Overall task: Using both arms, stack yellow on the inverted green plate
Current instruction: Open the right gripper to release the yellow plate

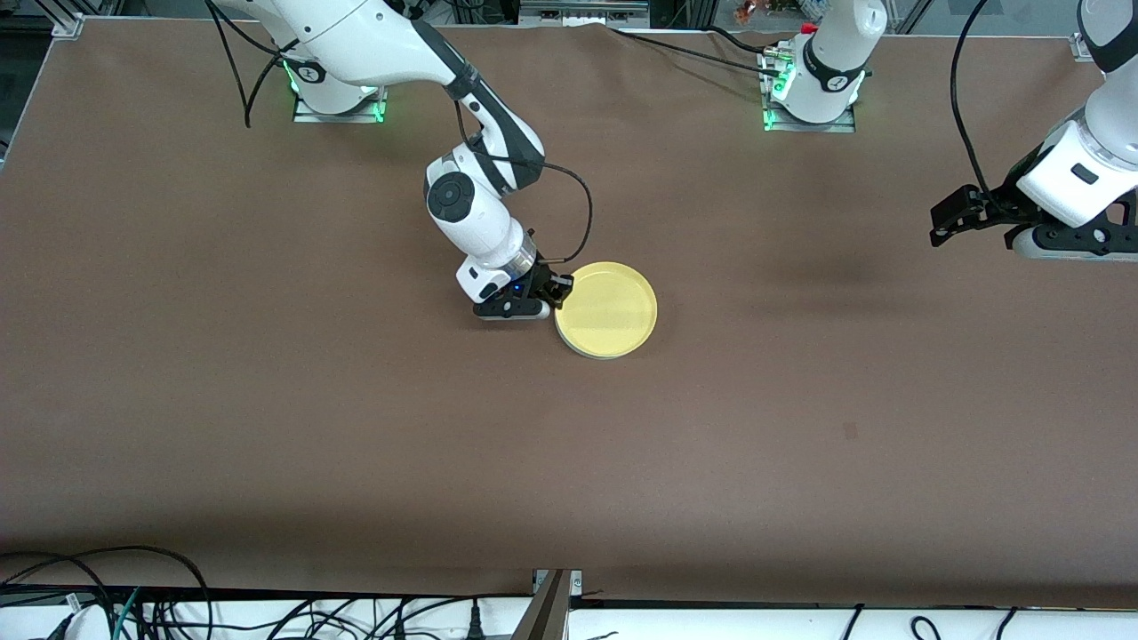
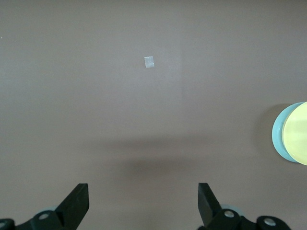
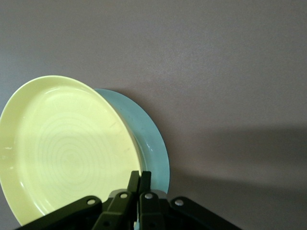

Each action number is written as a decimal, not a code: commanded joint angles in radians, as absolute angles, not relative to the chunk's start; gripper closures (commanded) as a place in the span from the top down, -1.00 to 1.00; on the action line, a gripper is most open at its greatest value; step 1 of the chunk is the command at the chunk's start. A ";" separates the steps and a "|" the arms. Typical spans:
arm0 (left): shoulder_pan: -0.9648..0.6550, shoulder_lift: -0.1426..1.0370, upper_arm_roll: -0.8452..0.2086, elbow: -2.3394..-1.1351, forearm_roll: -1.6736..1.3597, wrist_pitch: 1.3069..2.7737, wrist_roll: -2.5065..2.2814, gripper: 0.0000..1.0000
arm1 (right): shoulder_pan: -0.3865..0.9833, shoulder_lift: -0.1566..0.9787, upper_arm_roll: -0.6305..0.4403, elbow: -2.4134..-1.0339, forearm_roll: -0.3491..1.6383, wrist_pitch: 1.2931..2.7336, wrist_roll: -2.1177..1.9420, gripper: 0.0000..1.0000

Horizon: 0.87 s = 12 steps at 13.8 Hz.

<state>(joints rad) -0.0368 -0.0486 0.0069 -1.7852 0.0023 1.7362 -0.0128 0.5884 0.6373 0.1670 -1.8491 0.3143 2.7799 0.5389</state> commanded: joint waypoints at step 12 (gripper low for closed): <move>-0.025 -0.060 0.000 -1.799 0.025 1.735 0.005 1.00 | 0.591 0.496 0.072 -1.858 0.301 2.599 0.537 1.00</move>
<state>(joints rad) -0.0332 -0.0485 0.0070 -1.7867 0.0023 1.7355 -0.0128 0.5892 0.5928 0.1207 -1.8444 0.3138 2.7137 0.5389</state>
